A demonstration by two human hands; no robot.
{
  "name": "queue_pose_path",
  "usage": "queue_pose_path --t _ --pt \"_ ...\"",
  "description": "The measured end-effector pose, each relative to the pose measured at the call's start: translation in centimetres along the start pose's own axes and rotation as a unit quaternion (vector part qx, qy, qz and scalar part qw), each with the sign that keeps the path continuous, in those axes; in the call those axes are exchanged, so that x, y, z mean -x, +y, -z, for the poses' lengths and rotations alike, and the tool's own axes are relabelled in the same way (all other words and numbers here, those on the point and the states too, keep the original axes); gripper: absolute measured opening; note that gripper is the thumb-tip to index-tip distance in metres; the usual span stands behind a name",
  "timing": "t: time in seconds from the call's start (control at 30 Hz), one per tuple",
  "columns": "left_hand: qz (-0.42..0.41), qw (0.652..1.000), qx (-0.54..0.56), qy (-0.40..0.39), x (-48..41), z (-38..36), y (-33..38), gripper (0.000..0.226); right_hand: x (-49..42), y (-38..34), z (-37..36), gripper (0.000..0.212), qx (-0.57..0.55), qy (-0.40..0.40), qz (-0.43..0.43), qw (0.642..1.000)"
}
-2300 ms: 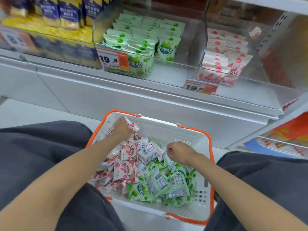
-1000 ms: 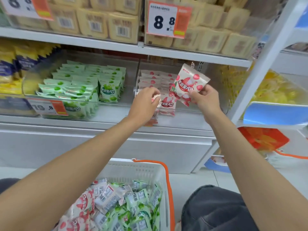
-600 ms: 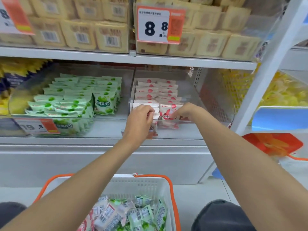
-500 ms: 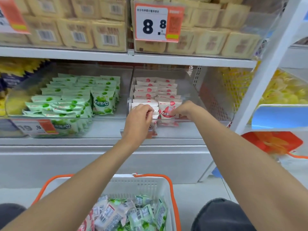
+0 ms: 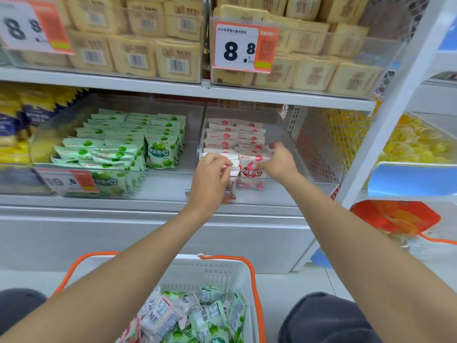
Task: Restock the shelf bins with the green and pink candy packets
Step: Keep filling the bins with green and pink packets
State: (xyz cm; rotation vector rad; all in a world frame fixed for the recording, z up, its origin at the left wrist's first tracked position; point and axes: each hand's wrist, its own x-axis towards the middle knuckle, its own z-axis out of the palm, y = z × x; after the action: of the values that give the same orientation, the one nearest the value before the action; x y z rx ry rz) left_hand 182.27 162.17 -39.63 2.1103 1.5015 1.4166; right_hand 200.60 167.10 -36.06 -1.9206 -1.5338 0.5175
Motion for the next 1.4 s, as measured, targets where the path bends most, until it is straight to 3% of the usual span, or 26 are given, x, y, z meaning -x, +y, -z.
queue_pose_path --t 0.1,0.23,0.33,0.43,0.53,0.6,0.73,0.9,1.0,1.17,1.27,1.4 --pt "0.013 0.999 0.019 0.047 1.3 0.7 0.2 0.014 2.7 -0.1 -0.2 0.041 0.036 0.085 0.112 0.989" --pt "0.082 0.994 0.069 0.011 3.6 2.3 -1.6 0.012 7.6 -0.1 -2.1 0.019 0.085 0.173 0.293 0.937" --pt "0.121 0.991 0.043 -0.050 6.5 4.1 -4.2 0.011 11.9 0.4 -5.9 0.016 0.072 0.062 0.286 0.953" --pt "0.190 0.973 0.021 -0.131 10.4 6.6 -8.2 0.008 16.7 2.1 -10.6 0.015 0.066 -0.134 0.210 0.966" --pt "0.263 0.935 -0.018 -0.238 15.6 10.0 -13.2 0.008 20.3 4.0 -14.5 0.019 0.146 -0.340 0.189 0.910" --pt "0.292 0.901 -0.067 -0.312 19.4 12.4 -16.2 0.012 21.6 4.7 -16.5 0.016 0.189 -0.420 0.181 0.869" --pt "0.300 0.817 -0.230 -0.435 24.0 14.2 -19.7 0.021 22.9 4.9 -18.9 0.015 0.246 -0.453 0.192 0.835" --pt "0.328 0.756 -0.340 -0.453 26.8 12.5 -21.1 0.029 23.0 4.9 -19.4 0.013 0.246 -0.460 0.175 0.835" --pt "0.342 0.779 -0.298 -0.432 27.8 11.9 -22.0 0.030 22.9 4.6 -19.6 0.016 0.231 -0.453 0.173 0.844" --pt "0.384 0.842 -0.197 -0.324 28.5 10.5 -21.4 0.037 23.2 4.4 -19.6 0.021 0.221 -0.450 0.168 0.849" --pt "0.346 0.865 -0.154 -0.329 27.9 9.9 -20.1 0.029 23.1 4.4 -19.3 0.025 0.216 -0.441 0.162 0.856" --pt "0.286 0.902 -0.022 -0.324 23.7 8.7 -16.2 0.022 22.0 4.3 -18.3 0.062 0.157 -0.380 0.153 0.899"
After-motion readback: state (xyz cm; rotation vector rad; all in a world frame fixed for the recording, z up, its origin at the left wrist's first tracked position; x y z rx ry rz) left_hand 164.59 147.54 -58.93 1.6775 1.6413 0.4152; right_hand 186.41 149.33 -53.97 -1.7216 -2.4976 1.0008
